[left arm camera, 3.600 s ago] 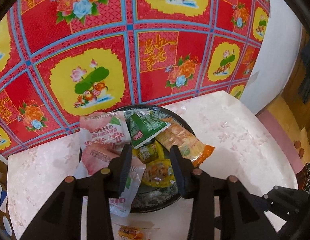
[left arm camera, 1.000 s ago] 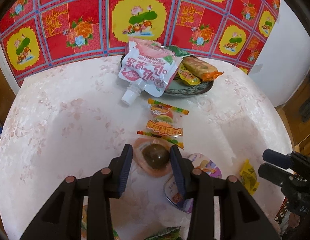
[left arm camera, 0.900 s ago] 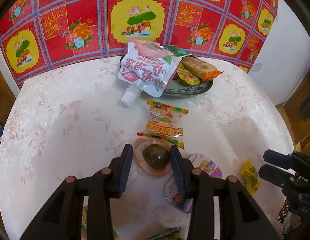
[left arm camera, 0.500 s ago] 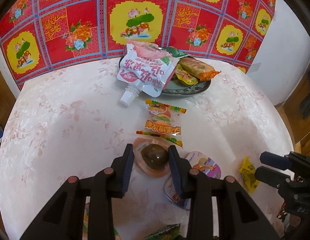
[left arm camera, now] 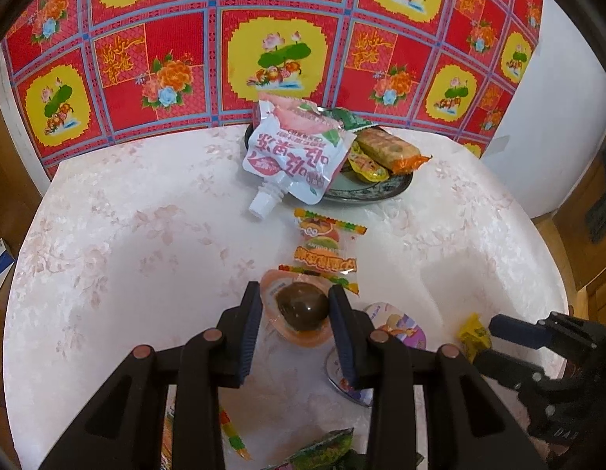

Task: Organize snacks
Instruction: 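Grasp the brown round chocolate with the left tool while the right tool grasps the yellow square candy, then carry the brown chocolate to the plate and open the left tool while the right tool carries the yellow candy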

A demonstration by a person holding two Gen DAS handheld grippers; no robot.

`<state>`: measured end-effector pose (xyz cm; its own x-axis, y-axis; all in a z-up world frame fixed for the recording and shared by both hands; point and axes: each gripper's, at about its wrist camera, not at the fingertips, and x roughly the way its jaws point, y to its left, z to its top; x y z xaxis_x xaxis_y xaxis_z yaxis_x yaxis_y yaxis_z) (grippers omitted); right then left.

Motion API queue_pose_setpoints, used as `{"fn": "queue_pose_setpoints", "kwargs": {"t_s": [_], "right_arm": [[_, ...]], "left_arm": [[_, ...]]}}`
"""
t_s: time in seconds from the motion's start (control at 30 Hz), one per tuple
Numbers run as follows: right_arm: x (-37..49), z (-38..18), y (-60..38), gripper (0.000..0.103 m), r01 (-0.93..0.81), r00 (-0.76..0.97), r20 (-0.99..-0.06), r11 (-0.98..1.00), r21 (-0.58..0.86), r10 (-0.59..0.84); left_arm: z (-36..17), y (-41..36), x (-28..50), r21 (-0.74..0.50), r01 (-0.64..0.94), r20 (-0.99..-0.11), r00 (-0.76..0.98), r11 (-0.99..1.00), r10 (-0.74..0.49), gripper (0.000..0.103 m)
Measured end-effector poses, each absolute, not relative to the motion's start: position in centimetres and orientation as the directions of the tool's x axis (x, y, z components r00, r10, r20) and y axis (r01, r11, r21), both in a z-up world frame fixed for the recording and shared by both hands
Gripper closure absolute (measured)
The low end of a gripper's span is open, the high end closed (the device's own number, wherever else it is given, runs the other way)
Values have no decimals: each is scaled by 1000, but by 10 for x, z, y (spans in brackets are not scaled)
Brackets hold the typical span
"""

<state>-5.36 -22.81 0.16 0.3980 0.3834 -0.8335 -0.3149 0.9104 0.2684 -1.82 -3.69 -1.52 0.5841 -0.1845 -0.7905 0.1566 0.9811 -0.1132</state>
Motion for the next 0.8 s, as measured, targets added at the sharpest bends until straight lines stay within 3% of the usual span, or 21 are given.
{"fn": "queue_pose_setpoints", "kwargs": {"t_s": [0.33,0.5,0.8], "right_arm": [[-56,-7,-216,61,-336,407,-841,915,225,356],[-57,-7,-217,76,-323,434,-840,926,193,327],[-57,-6,-221,80,-306,459,-824,930,205,333]], "left_arm": [[-14,-36,-19,-117,152,-786,590,981,-185,67],[-16,-34,-18,-121,144,-789,587,982,-183,67],[-14,-33,-17,-122,139,-788,588,983,-181,67]]}}
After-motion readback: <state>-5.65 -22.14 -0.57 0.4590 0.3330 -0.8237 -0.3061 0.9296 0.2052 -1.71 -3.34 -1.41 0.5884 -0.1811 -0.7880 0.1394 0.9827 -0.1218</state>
